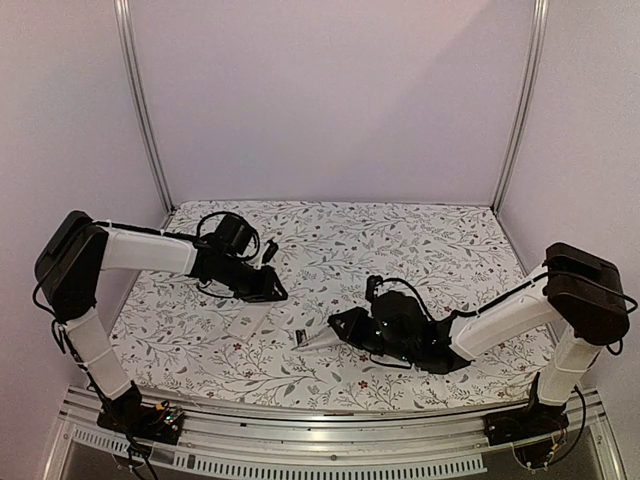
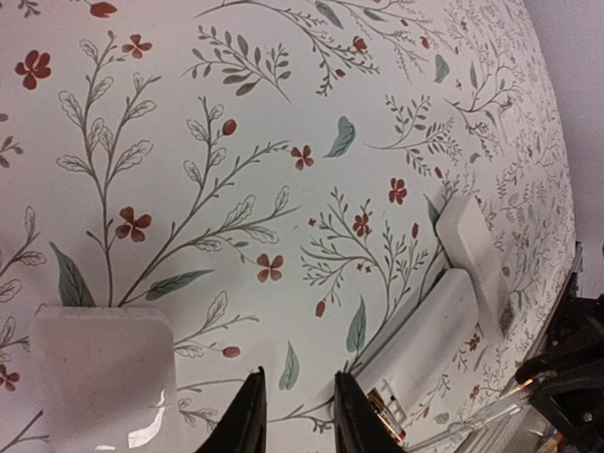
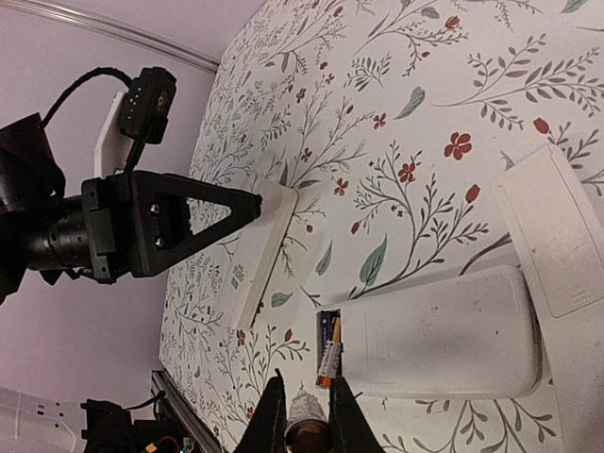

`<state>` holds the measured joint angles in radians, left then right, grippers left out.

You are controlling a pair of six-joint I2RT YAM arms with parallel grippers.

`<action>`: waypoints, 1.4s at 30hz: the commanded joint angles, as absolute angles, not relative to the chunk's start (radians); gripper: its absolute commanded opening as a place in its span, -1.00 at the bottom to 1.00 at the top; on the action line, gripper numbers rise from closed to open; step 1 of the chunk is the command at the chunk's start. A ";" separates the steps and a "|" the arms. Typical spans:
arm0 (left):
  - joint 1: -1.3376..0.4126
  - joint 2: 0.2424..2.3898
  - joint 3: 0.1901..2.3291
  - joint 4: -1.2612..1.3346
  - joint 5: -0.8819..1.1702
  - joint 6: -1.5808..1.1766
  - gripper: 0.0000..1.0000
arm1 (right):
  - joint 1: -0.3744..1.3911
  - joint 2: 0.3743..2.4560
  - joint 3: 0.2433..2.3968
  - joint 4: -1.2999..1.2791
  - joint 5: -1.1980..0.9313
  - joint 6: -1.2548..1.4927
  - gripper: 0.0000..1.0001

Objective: Unload the batteries from the remote control
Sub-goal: Remove the battery from the remote control without the battery cover.

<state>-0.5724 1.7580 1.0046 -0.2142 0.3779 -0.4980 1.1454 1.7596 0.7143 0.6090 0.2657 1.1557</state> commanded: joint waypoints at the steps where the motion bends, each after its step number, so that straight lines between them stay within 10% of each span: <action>1: -0.558 1.747 0.994 -0.210 0.386 -0.490 -0.50 | 1.155 1.724 0.686 0.596 0.256 1.170 -1.00; 21: -0.643 1.811 0.992 -0.195 0.477 -0.485 -0.34 | 1.165 1.564 0.721 0.365 0.436 1.050 -1.00; 42: -0.695 1.884 0.974 -0.241 0.480 -0.484 -0.76 | 1.164 1.712 0.884 0.212 0.459 1.031 -1.00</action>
<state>-0.6788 1.8591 0.9874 -0.2138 0.4835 -0.4938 1.1587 1.6848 0.8448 0.2905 0.4286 1.0393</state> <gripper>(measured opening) 0.130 0.110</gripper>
